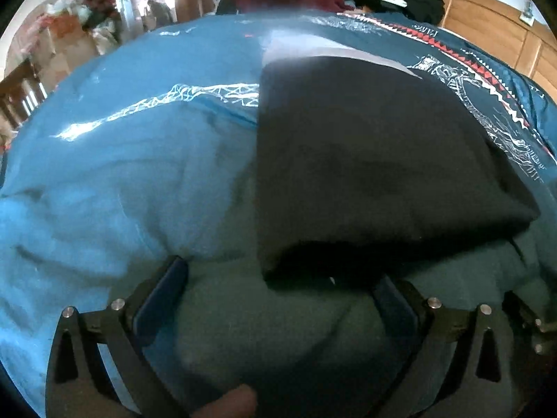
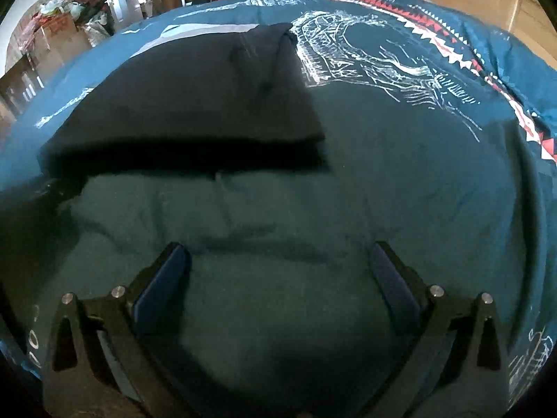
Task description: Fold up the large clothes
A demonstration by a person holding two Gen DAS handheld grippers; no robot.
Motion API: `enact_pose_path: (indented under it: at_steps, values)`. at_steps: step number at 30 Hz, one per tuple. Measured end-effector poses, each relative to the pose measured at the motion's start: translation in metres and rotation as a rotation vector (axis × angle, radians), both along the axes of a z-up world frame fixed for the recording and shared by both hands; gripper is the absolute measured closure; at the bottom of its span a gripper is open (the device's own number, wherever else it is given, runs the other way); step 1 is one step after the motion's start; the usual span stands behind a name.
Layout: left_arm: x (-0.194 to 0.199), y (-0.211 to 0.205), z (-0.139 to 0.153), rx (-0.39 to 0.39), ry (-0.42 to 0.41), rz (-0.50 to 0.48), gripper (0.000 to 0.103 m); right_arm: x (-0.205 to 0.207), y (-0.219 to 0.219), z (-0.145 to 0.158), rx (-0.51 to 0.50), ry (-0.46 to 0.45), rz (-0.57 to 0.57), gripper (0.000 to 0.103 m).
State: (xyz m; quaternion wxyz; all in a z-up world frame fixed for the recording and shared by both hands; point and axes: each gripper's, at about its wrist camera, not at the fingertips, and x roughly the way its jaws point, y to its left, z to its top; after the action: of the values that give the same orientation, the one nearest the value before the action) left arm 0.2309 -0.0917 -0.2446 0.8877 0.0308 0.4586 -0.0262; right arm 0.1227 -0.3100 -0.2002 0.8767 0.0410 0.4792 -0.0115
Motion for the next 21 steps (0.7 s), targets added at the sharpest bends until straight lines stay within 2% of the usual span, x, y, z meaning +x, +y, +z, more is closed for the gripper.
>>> enact_pose_path:
  at_steps: [11,21]
  values:
    - [-0.0038,0.0031,-0.0052,0.000,-0.040,-0.004,0.000,0.0011,0.0021,-0.0025,0.010,0.002,-0.024,0.000]
    - [-0.0014,0.0016,-0.0082,0.011,-0.042,-0.003,0.000,0.0035,-0.0030,-0.0084,0.051,-0.043,0.016,0.000]
